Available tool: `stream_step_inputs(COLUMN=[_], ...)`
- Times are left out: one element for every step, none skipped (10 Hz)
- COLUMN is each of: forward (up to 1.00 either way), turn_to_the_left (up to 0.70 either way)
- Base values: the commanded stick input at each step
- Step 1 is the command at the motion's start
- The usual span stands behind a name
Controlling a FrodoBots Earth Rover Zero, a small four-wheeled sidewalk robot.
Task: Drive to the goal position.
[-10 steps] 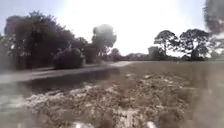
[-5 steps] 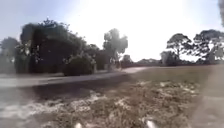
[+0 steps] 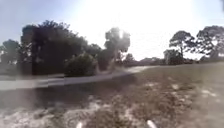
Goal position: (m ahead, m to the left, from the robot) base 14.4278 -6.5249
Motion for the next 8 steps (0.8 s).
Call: stream_step_inputs(forward=[1.0,1.0,1.0,1.0,1.0,1.0,1.0,1.0], turn_to_the_left=[0.0,0.0,0.0,0.0,0.0,0.01,0.02,0.02])
